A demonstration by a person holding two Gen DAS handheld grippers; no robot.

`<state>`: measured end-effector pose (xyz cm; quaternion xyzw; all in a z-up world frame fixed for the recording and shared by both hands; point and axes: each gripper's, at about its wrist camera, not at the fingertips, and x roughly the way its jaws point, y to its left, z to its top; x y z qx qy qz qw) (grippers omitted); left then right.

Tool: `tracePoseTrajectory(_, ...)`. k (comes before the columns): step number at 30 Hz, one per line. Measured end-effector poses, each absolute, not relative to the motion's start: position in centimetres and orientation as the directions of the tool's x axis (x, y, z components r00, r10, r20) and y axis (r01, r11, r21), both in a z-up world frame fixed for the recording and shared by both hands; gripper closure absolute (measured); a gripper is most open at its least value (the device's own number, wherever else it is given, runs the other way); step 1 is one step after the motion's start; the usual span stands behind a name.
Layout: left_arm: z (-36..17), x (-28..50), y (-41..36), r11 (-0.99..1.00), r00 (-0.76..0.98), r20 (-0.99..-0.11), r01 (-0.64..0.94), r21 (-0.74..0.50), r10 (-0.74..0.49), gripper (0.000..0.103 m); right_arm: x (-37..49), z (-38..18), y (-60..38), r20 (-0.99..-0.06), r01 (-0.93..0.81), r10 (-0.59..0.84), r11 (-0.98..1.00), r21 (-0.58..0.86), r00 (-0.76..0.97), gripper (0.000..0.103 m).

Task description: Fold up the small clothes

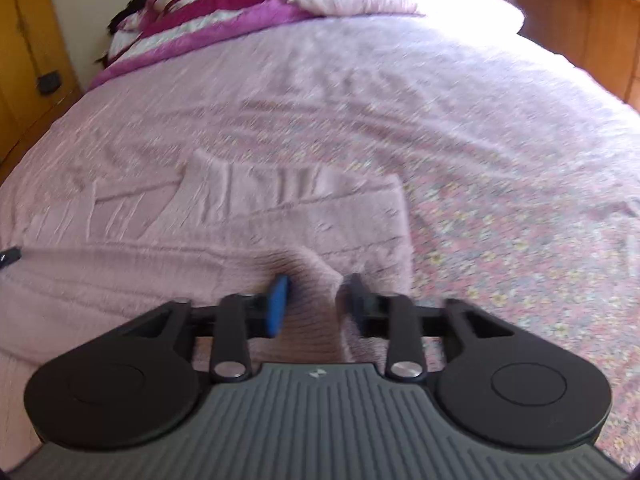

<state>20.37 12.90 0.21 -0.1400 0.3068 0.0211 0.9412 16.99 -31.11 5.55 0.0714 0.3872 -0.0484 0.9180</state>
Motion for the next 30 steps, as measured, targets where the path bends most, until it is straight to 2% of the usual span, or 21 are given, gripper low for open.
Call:
tracePoseTrajectory(1, 0.6, 20.3, 12.9, 0.961, 0.803, -0.594, -0.121, -0.247, -0.051, 0.070, 16.6, 5.8, -31.4, -0.705, 0.161, -0.053, 0.983, 0.088, 0.707, 0.047)
tracePoseTrajectory(8, 3.2, 17.4, 13.1, 0.965, 0.780, -0.619, -0.080, -0.248, -0.094, 0.047, 13.1, 7.1, -32.4, -0.685, 0.179, -0.026, 0.972, 0.153, 0.728, 0.044)
tracePoseTrajectory(10, 3.6, 16.2, 12.9, 0.970, 0.773, -0.626, -0.064, -0.233, -0.099, 0.046, 11.5, 7.1, -32.3, -0.681, 0.183, -0.015, 0.967, 0.175, 0.732, 0.036)
tracePoseTrajectory(21, 3.2, 10.9, 10.2, 0.990, 0.721, -0.681, 0.048, -0.129, -0.124, 0.046, 4.5, 5.5, -30.0, -0.684, 0.151, 0.024, 0.969, 0.194, 0.729, 0.035)
tracePoseTrajectory(26, 2.2, 10.8, 9.9, 0.998, 0.727, -0.685, -0.008, -0.065, -0.039, 0.044, 3.2, 4.4, -29.1, -0.690, 0.154, 0.021, 0.970, 0.191, 0.724, 0.034)
tracePoseTrajectory(30, 2.1, 10.7, 10.8, 0.995, 0.719, -0.694, -0.047, -0.087, -0.027, 0.044, 2.8, 3.6, -28.9, -0.683, 0.145, 0.017, 0.973, 0.180, 0.731, 0.029)
